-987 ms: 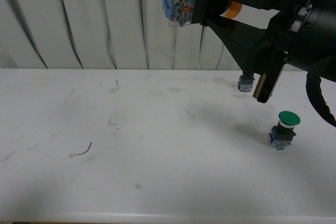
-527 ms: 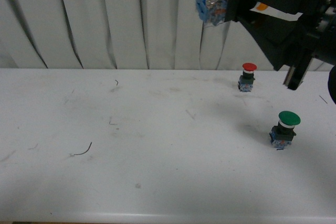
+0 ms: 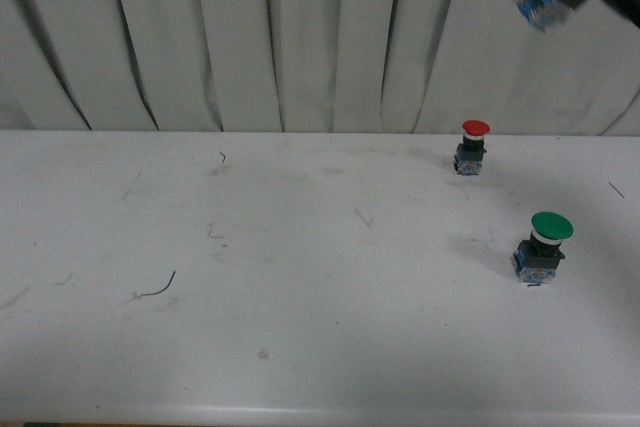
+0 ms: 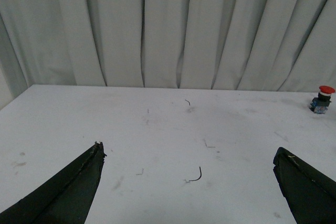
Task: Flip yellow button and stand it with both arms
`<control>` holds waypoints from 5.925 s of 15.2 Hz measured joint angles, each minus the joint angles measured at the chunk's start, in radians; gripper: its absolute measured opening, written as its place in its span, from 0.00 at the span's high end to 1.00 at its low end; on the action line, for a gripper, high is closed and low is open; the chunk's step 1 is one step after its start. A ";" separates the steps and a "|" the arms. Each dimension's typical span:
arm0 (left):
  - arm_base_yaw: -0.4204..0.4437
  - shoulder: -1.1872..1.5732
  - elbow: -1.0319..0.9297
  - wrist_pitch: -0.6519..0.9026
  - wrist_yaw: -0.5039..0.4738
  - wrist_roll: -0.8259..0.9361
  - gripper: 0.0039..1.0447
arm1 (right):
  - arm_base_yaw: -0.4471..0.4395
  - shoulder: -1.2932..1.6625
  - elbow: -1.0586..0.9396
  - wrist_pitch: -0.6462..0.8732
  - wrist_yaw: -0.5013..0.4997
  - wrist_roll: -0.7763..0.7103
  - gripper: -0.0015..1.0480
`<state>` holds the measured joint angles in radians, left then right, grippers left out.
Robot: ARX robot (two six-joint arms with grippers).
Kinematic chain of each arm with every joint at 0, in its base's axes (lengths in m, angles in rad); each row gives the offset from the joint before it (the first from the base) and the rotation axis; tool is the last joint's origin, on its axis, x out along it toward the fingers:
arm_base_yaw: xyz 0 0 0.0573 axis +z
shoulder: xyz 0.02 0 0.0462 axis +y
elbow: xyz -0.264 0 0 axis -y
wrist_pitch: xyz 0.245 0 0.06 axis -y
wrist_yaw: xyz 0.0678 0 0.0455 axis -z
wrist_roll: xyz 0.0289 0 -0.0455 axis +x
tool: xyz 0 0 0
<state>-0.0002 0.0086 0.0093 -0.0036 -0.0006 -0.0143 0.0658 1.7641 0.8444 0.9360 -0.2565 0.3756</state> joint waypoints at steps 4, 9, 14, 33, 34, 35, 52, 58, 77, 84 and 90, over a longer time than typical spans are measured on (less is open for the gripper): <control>0.000 0.000 0.000 0.000 0.000 0.000 0.06 | -0.047 0.205 0.186 -0.173 0.169 -0.374 0.77; 0.000 0.000 0.000 0.000 0.000 0.000 0.06 | -0.045 0.381 0.360 -0.320 0.305 -0.273 0.77; 0.000 0.000 0.000 0.000 0.000 0.000 0.06 | 0.002 0.475 0.475 -0.451 0.363 -0.177 0.77; 0.000 0.000 0.000 0.000 0.000 0.000 0.06 | 0.039 0.592 0.602 -0.644 0.357 -0.127 0.77; 0.000 0.000 0.000 0.000 0.000 0.000 0.06 | 0.039 0.592 0.604 -0.642 0.358 -0.133 0.77; 0.000 0.000 0.000 0.000 0.000 0.000 0.06 | 0.039 0.592 0.605 -0.643 0.358 -0.134 0.77; 0.000 0.000 0.000 0.000 0.000 0.000 0.06 | -0.095 0.175 0.270 -0.500 0.147 -0.167 0.06; 0.000 0.000 0.000 0.000 0.000 0.000 0.06 | -0.242 -0.506 -0.142 -0.407 0.038 -0.223 0.15; 0.000 0.000 0.000 0.000 0.000 0.000 0.06 | -0.066 -1.268 -0.775 -0.512 0.256 -0.373 0.98; 0.000 0.000 0.000 0.000 0.000 0.000 0.06 | -0.066 -1.467 -0.833 -0.630 0.257 -0.373 0.98; 0.000 0.000 0.000 0.000 0.000 0.000 0.06 | -0.066 -1.579 -0.833 -0.750 0.257 -0.373 0.98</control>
<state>-0.0002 0.0086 0.0093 -0.0036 -0.0006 -0.0143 -0.0002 0.1848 0.0113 0.1864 0.0002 0.0025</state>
